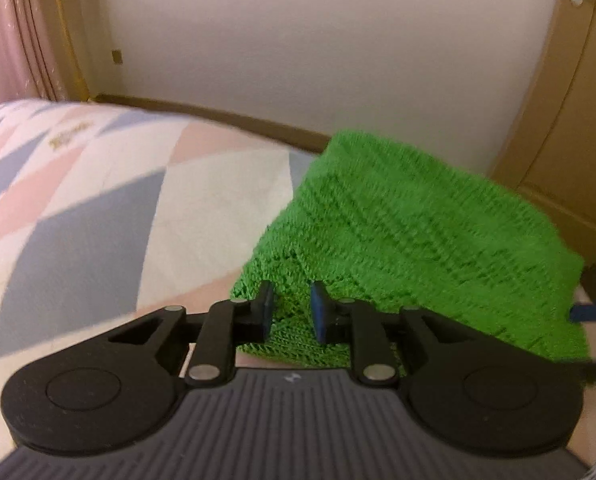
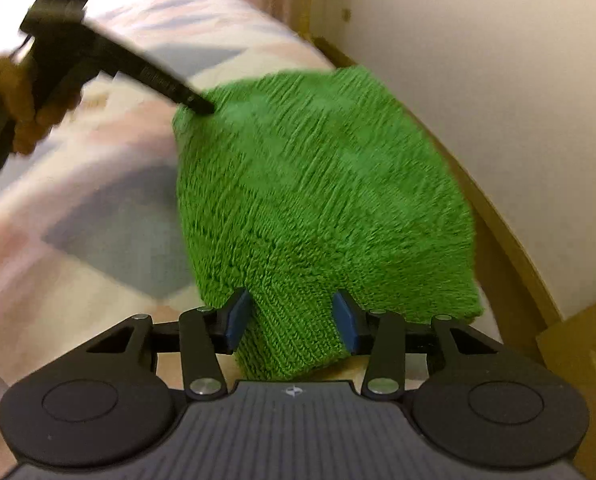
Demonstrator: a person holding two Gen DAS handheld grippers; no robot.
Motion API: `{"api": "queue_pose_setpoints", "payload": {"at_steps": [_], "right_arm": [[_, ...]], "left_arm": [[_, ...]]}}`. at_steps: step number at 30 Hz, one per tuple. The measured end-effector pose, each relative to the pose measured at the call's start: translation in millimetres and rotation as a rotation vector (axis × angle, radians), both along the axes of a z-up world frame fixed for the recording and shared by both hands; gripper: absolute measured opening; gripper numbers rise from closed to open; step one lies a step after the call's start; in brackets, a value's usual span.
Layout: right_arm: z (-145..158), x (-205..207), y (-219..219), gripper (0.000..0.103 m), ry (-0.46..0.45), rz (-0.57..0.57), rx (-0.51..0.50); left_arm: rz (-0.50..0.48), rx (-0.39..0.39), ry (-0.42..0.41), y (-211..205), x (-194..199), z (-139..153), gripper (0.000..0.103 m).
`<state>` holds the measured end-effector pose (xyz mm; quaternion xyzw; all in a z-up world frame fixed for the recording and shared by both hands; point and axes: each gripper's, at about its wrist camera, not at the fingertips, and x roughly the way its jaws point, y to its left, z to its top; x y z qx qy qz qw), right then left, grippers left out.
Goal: Fold clothes
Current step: 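Carry the strip end over and lay it onto the strip's other half, then open both grippers and release the folded vest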
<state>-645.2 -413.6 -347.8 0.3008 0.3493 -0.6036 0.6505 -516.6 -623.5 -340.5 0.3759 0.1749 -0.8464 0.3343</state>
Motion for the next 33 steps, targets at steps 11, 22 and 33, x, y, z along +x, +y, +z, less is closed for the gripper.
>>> {"api": "queue_pose_setpoints", "payload": {"at_steps": [11, 22, 33], "right_arm": [[-20.2, -26.8, -10.1, 0.046, -0.080, -0.120, -0.005], [12.5, -73.3, -31.7, 0.037, -0.112, -0.279, -0.116], [5.9, -84.0, -28.8, 0.038, -0.168, -0.336, -0.090]], "left_arm": [[-0.003, 0.044, -0.007, -2.1, -7.6, -27.2, 0.019], [0.012, 0.054, 0.031, -11.6, -8.8, -26.4, 0.018], [0.083, 0.060, 0.066, -2.8, 8.4, -12.5, 0.019]]}}
